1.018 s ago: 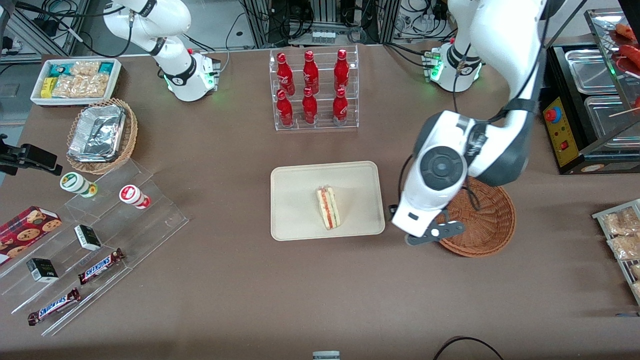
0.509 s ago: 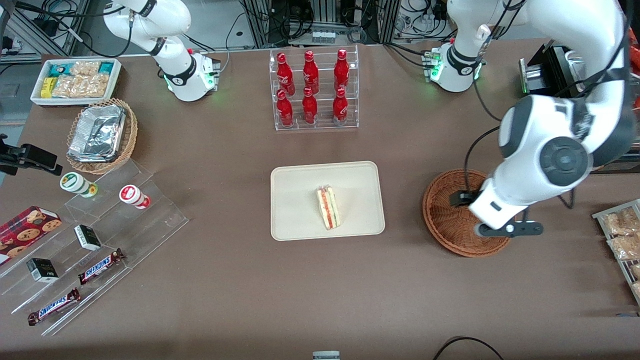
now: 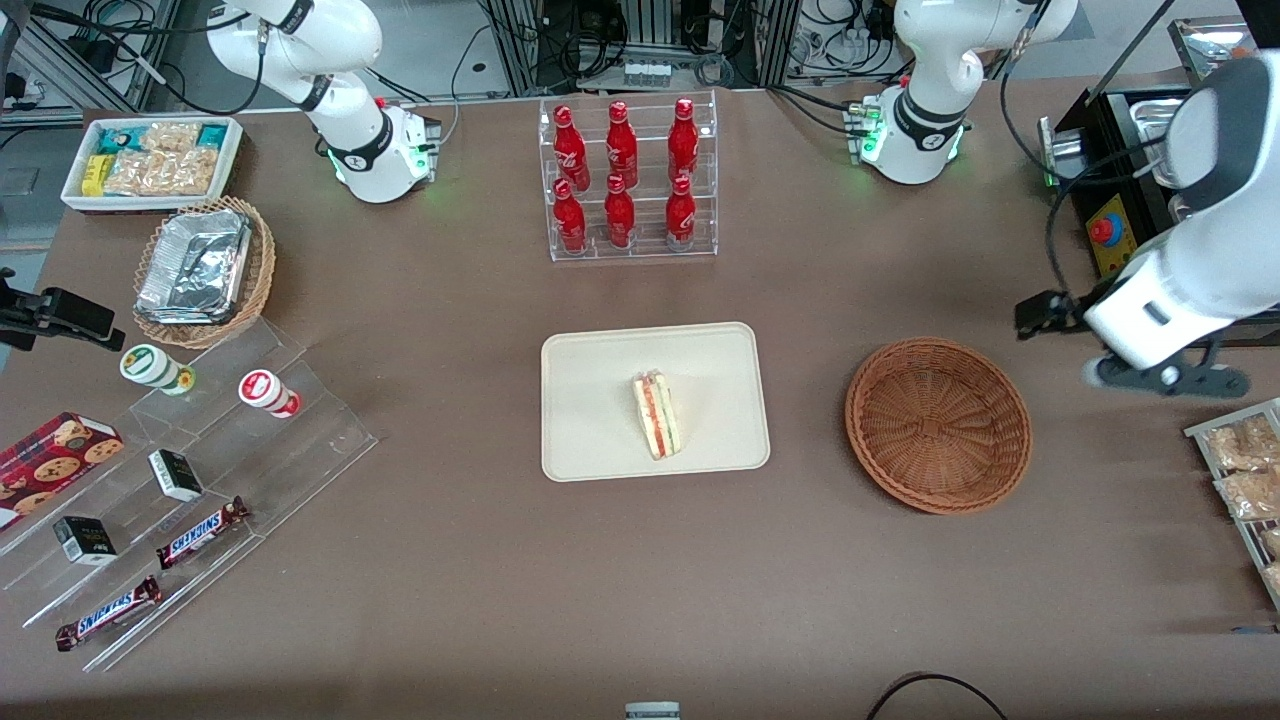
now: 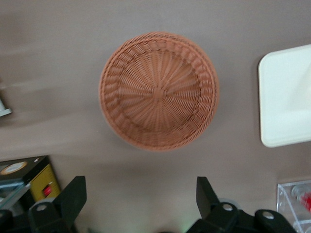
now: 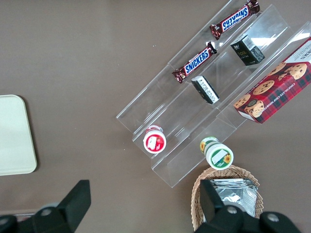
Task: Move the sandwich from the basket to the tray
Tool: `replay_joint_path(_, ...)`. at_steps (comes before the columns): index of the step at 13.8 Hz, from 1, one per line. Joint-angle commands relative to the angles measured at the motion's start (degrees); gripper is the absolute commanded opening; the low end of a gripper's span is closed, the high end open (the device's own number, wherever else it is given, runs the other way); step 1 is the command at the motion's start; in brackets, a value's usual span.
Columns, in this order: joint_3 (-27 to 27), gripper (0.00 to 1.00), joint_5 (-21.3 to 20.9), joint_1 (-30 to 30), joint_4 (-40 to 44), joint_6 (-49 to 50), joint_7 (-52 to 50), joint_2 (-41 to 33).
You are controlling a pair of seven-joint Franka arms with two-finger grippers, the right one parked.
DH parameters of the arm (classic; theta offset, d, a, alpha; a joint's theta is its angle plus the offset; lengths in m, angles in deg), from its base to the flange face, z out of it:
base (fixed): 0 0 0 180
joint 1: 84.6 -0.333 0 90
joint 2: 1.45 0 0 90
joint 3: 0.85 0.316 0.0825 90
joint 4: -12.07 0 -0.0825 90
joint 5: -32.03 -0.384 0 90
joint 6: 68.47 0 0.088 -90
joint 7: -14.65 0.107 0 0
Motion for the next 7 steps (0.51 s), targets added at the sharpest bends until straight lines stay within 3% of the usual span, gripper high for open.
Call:
replay_joint_path(1,-1.25,1.00,-0.10,-1.56,-2.45,2.21,1.47,-5.36)
replay_joint_path(7,-0.98,1.00,-0.27,-1.04,-2.45,1.79,1.29,-6.34)
